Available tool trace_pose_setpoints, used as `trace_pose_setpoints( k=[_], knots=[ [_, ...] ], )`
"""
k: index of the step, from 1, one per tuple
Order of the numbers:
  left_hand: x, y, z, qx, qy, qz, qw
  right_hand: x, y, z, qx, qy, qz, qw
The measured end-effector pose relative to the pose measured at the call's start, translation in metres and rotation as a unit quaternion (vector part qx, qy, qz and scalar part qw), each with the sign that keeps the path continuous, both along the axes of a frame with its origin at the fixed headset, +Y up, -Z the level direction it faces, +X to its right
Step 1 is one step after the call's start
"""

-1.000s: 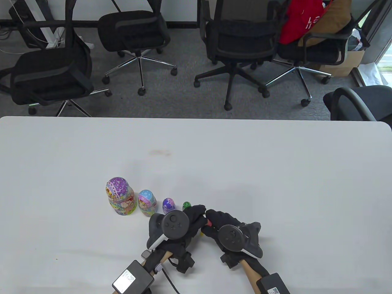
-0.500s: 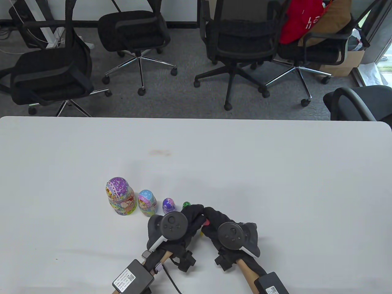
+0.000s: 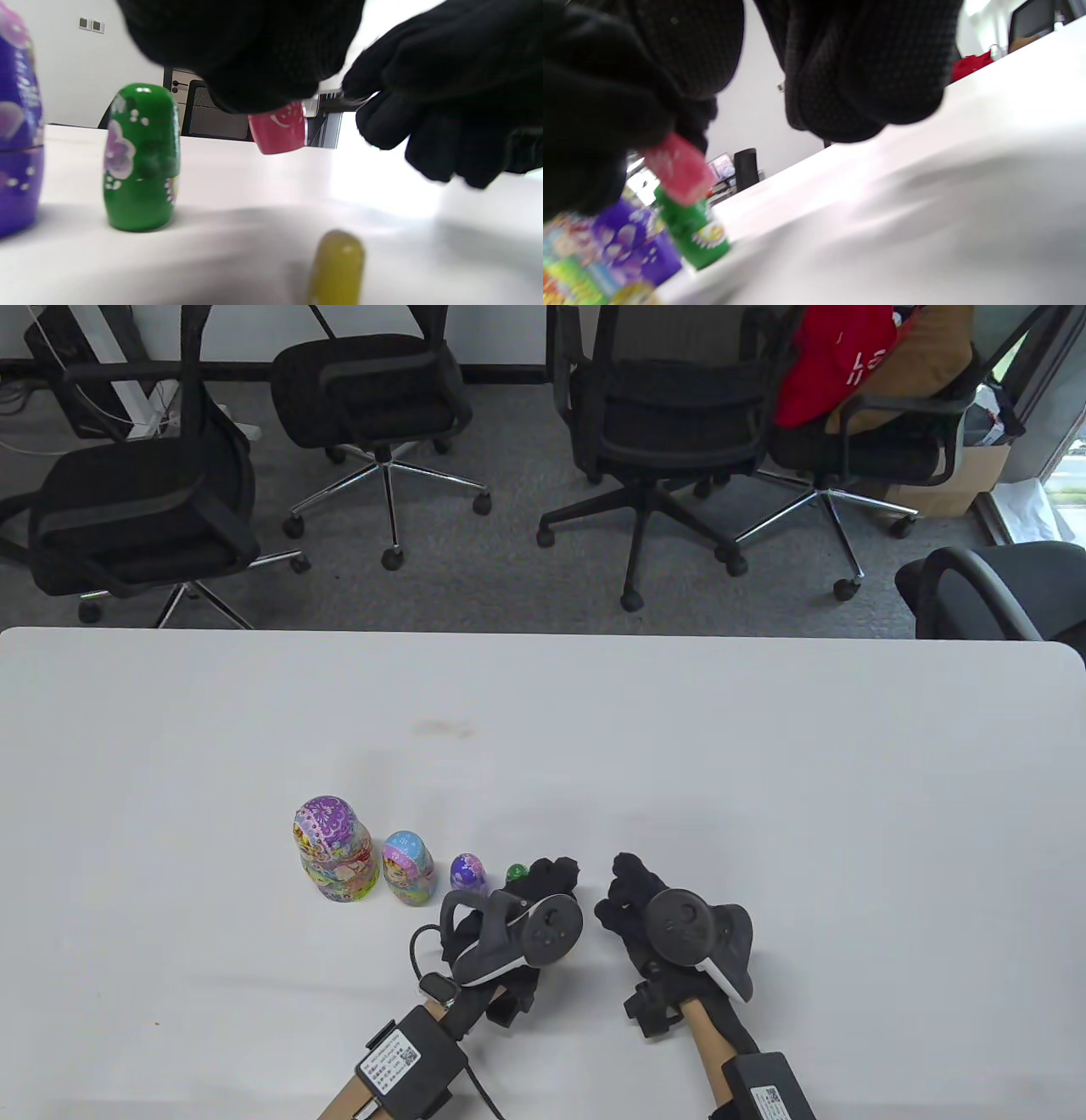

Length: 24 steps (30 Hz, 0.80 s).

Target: Separate nested Russian dolls into individual dolls

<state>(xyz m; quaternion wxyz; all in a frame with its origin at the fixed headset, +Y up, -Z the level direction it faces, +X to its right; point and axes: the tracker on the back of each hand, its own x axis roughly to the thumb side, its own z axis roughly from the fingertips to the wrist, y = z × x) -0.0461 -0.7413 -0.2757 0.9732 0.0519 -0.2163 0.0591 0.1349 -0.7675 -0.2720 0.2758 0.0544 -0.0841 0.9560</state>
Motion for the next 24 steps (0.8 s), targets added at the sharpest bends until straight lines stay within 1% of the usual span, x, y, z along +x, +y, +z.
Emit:
trace_pose_setpoints(
  k=[5, 10, 15, 24],
  knots=[
    [0.014, -0.006, -0.005, -0.001, 0.006, -0.058, 0.998, 0.016, 0.0, -0.003, -0.005, -0.026, -0.036, 0.999],
    [0.025, -0.015, -0.01, 0.001, 0.01, -0.093, 0.996, 0.017, 0.001, -0.003, -0.005, -0.028, -0.034, 0.999],
    [0.03, -0.019, -0.013, -0.003, 0.016, -0.114, 0.993, 0.016, 0.0, -0.003, -0.007, -0.023, -0.032, 0.999],
    [0.031, -0.023, -0.016, -0.005, 0.023, -0.123, 0.992, 0.016, 0.0, -0.003, -0.006, -0.024, -0.032, 0.999]
  ],
)
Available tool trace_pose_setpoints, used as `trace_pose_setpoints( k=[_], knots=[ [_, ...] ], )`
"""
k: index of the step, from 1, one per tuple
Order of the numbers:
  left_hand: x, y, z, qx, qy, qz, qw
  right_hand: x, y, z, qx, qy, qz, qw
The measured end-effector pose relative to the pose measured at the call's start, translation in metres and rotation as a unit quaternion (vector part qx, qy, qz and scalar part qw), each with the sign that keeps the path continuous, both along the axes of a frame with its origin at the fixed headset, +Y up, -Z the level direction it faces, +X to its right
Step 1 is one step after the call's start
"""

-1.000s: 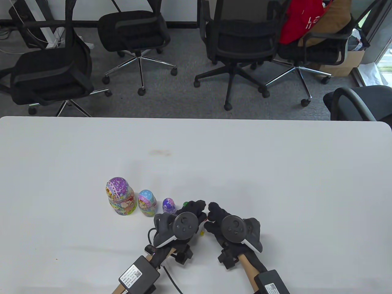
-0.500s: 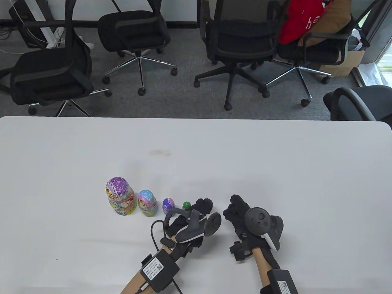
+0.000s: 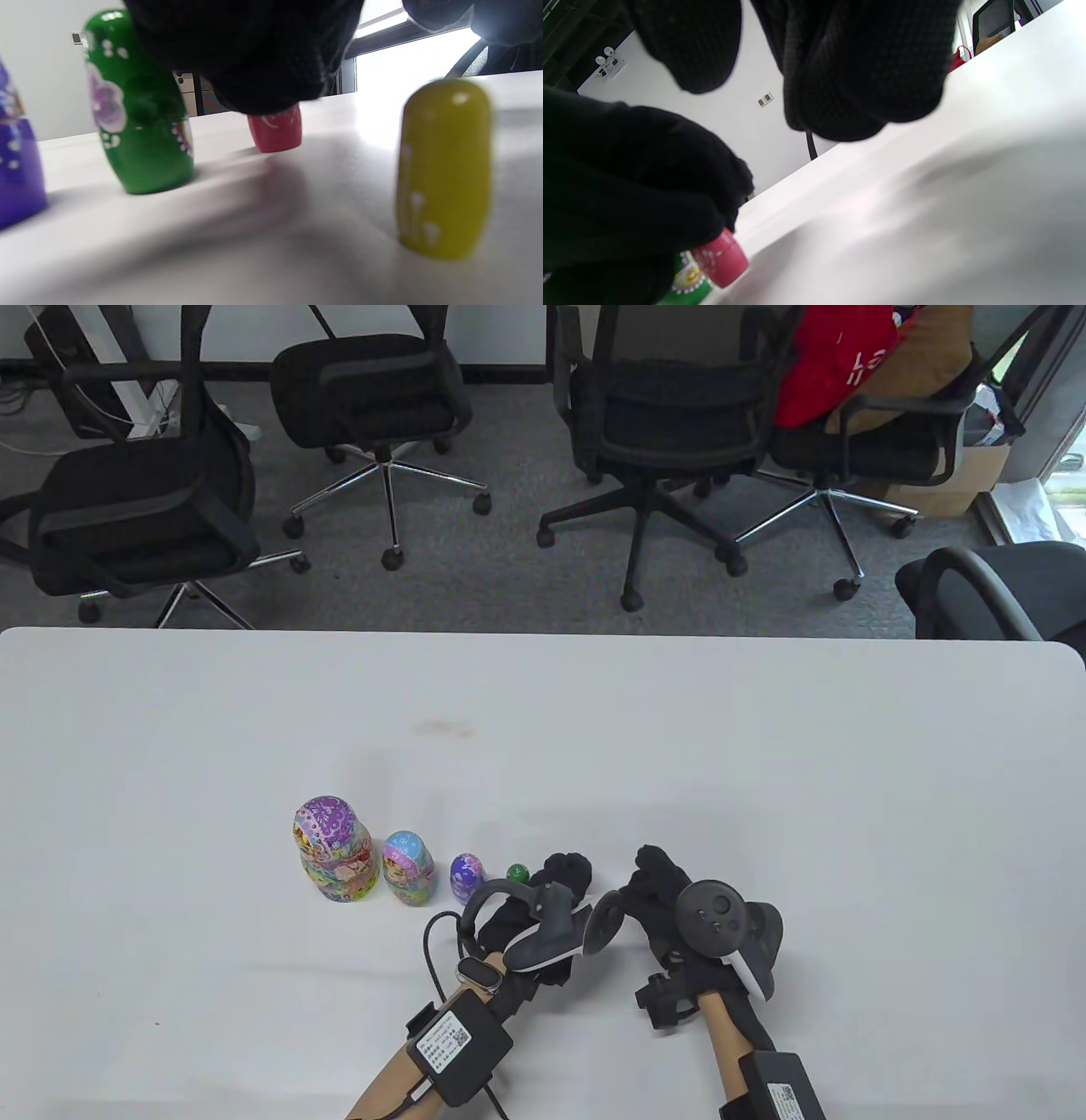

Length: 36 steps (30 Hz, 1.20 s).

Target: Separate nested Russian dolls into individual dolls

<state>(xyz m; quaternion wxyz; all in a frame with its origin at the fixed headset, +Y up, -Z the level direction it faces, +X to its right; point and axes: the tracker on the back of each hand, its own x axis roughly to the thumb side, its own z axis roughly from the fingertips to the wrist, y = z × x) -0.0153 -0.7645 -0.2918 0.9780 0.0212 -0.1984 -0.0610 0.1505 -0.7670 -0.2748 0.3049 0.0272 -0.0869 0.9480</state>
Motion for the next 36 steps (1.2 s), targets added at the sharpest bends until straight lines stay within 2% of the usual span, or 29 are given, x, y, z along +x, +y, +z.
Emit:
trace_pose_setpoints(
  k=[23, 29, 36],
  knots=[
    [0.001, 0.002, 0.0, -0.011, 0.005, -0.006, 1.0, -0.004, 0.0, 0.001, -0.001, 0.007, 0.005, 1.0],
    [-0.01, 0.016, 0.004, -0.018, 0.0, 0.057, 0.998, -0.006, 0.001, 0.002, 0.002, 0.012, 0.01, 1.0],
    [-0.045, 0.048, 0.024, -0.003, -0.014, 0.17, 0.985, -0.025, 0.01, 0.01, 0.038, 0.04, 0.079, 0.995]
  ],
)
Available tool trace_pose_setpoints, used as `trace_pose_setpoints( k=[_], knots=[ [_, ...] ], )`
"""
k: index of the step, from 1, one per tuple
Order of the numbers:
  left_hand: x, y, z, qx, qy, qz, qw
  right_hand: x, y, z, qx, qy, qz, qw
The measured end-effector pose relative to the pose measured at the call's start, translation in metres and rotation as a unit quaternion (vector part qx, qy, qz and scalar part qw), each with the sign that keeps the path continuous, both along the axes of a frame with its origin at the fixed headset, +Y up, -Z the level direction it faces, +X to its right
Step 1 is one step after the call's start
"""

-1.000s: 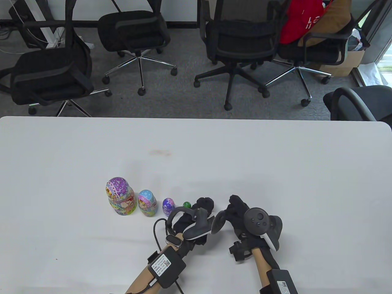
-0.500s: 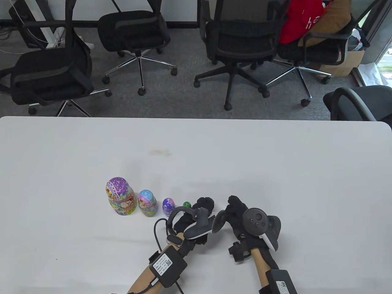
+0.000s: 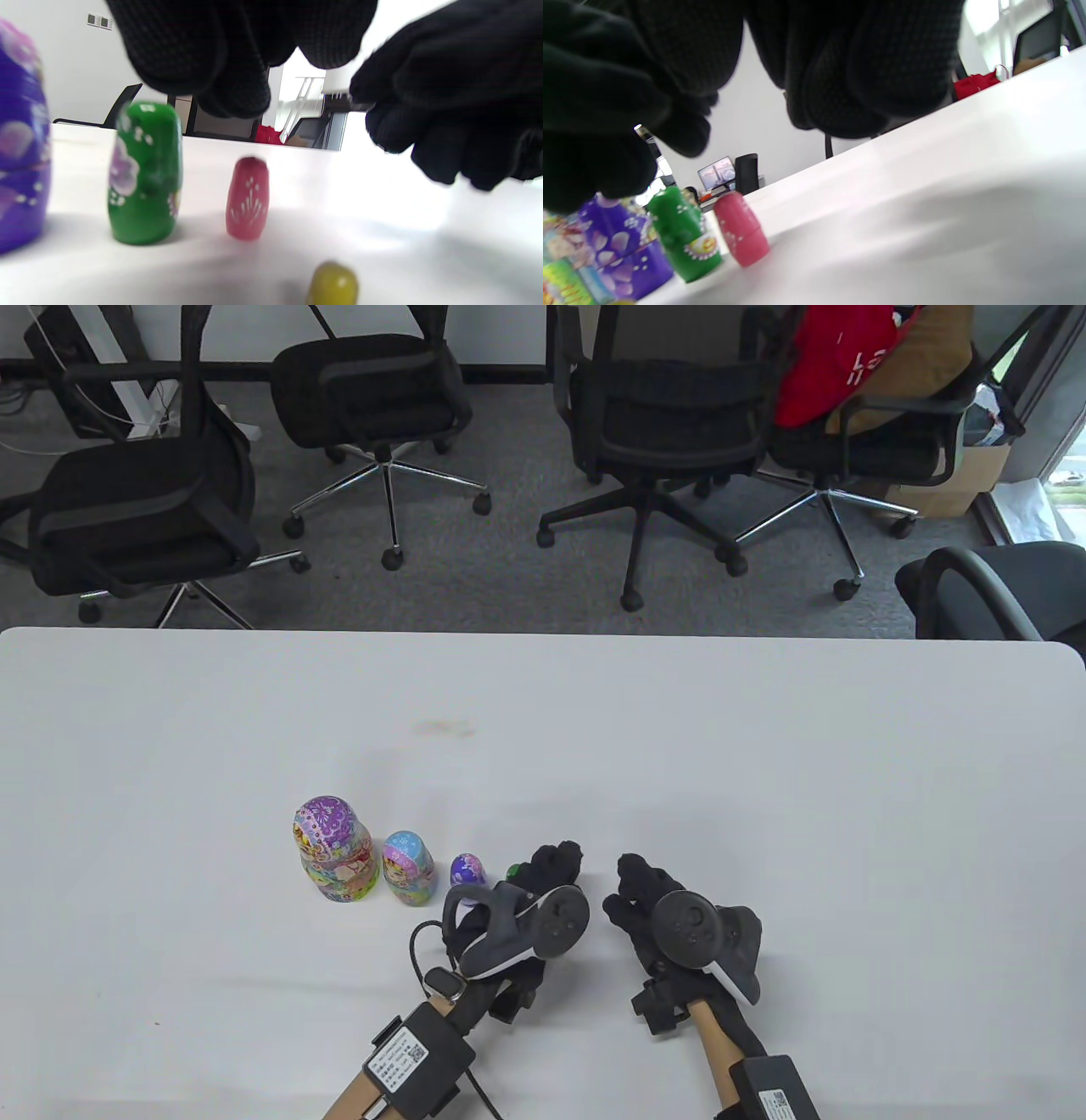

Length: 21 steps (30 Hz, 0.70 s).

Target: Separate nested Russian dolls into individual dolls

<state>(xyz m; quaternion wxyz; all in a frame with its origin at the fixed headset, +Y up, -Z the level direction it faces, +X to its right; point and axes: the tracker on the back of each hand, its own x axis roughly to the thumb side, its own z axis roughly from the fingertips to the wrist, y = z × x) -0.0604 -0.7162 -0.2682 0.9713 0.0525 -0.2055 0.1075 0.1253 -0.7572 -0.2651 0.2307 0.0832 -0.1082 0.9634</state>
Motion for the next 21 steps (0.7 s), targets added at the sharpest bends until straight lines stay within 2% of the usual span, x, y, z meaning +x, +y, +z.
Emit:
trace_pose_setpoints(
  k=[4, 9, 15, 21],
  knots=[
    [-0.025, 0.008, 0.009, -0.003, 0.004, 0.053, 0.999, -0.014, 0.007, 0.005, 0.02, 0.027, 0.033, 0.999],
    [-0.056, 0.007, 0.019, -0.023, 0.013, 0.099, 0.995, -0.034, 0.009, 0.013, 0.019, 0.073, 0.082, 0.994],
    [-0.081, 0.004, 0.024, -0.028, 0.035, 0.136, 0.99, -0.065, 0.0, 0.019, -0.005, 0.123, 0.167, 0.978],
    [-0.092, 0.003, 0.024, -0.029, 0.05, 0.159, 0.986, -0.084, -0.013, 0.017, -0.021, 0.127, 0.253, 0.959]
  ],
)
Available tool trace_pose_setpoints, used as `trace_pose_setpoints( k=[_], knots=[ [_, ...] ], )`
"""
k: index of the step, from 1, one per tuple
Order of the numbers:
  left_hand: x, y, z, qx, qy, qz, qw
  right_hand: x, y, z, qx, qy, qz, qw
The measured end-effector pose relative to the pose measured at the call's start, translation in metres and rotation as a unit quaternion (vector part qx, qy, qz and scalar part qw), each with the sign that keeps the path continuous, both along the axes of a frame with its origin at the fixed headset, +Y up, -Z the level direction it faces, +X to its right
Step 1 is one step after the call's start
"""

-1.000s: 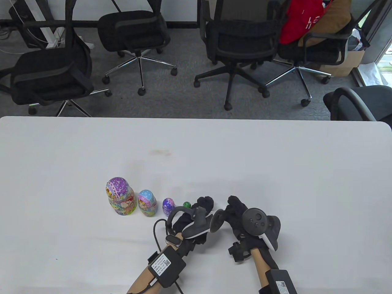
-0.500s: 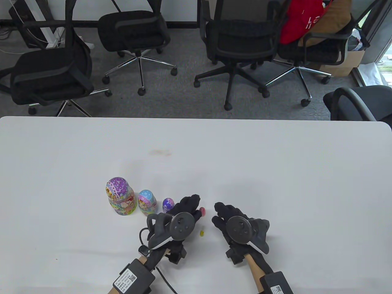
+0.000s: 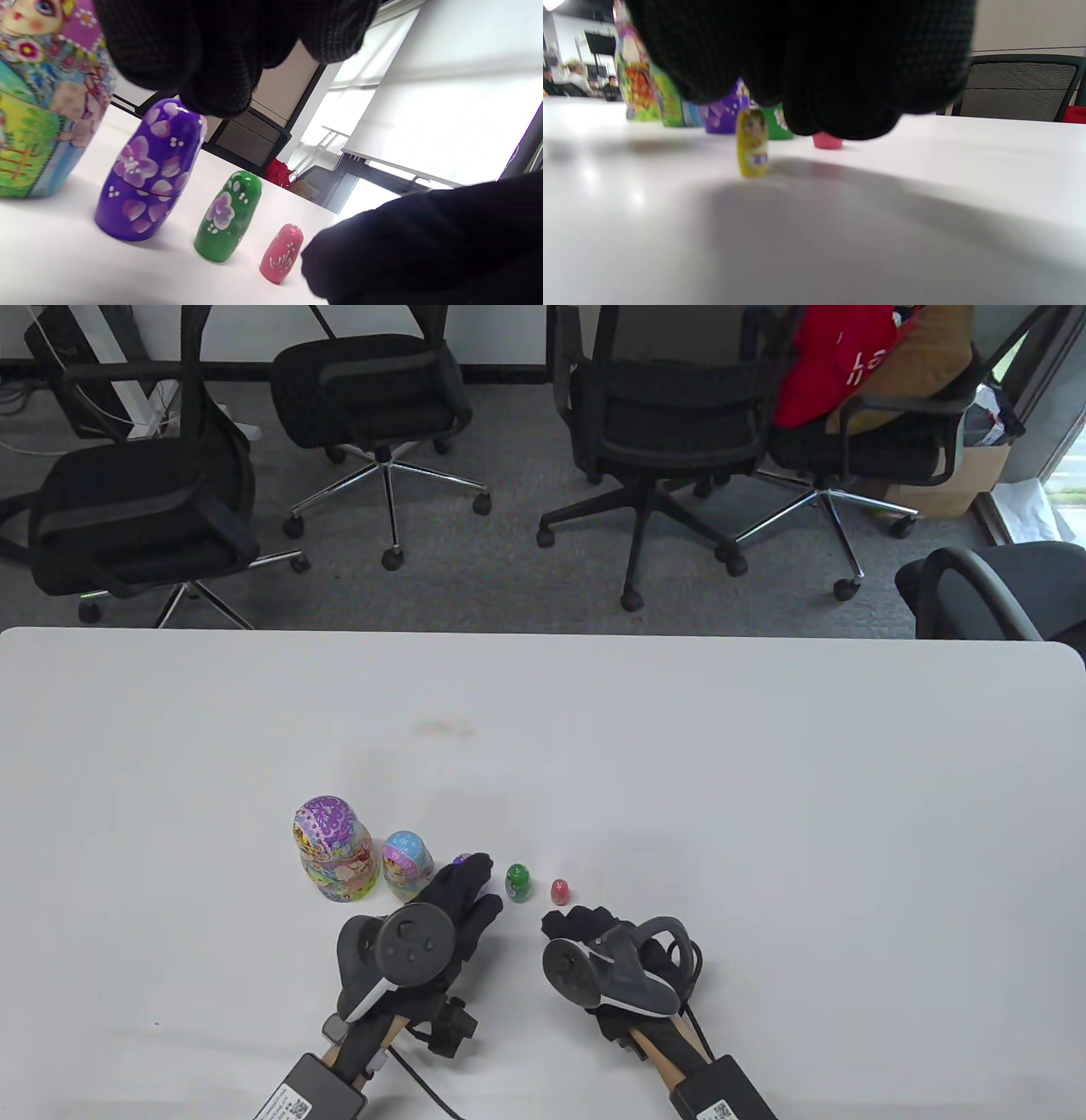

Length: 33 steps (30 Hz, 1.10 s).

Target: Separate nested Russian dolls into individual dolls

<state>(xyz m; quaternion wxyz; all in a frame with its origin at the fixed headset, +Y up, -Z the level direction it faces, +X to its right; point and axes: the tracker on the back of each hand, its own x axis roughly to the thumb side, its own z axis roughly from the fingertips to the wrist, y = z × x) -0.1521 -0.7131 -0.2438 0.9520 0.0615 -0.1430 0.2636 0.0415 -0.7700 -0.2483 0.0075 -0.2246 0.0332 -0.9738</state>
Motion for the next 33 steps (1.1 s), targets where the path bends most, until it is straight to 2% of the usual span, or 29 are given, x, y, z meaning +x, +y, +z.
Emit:
trace_pose_setpoints(
  k=[7, 15, 21, 25, 33],
  knots=[
    [-0.004, -0.003, 0.001, -0.002, 0.006, -0.003, 1.0, -0.002, -0.009, -0.002, -0.006, 0.002, 0.01, 1.0],
    [-0.007, -0.003, 0.002, -0.002, 0.01, -0.004, 1.0, 0.001, -0.009, -0.002, -0.002, 0.003, 0.0, 1.0],
    [-0.01, -0.003, 0.002, 0.006, 0.014, -0.012, 1.0, 0.02, 0.0, -0.011, -0.012, -0.031, -0.038, 0.999],
    [-0.01, -0.003, 0.002, 0.009, 0.014, -0.015, 1.0, 0.031, 0.014, -0.025, -0.007, -0.067, -0.05, 0.996],
    [-0.011, -0.003, 0.002, 0.014, 0.013, -0.013, 1.0, 0.033, 0.026, -0.051, -0.007, -0.111, -0.05, 0.993]
  ],
)
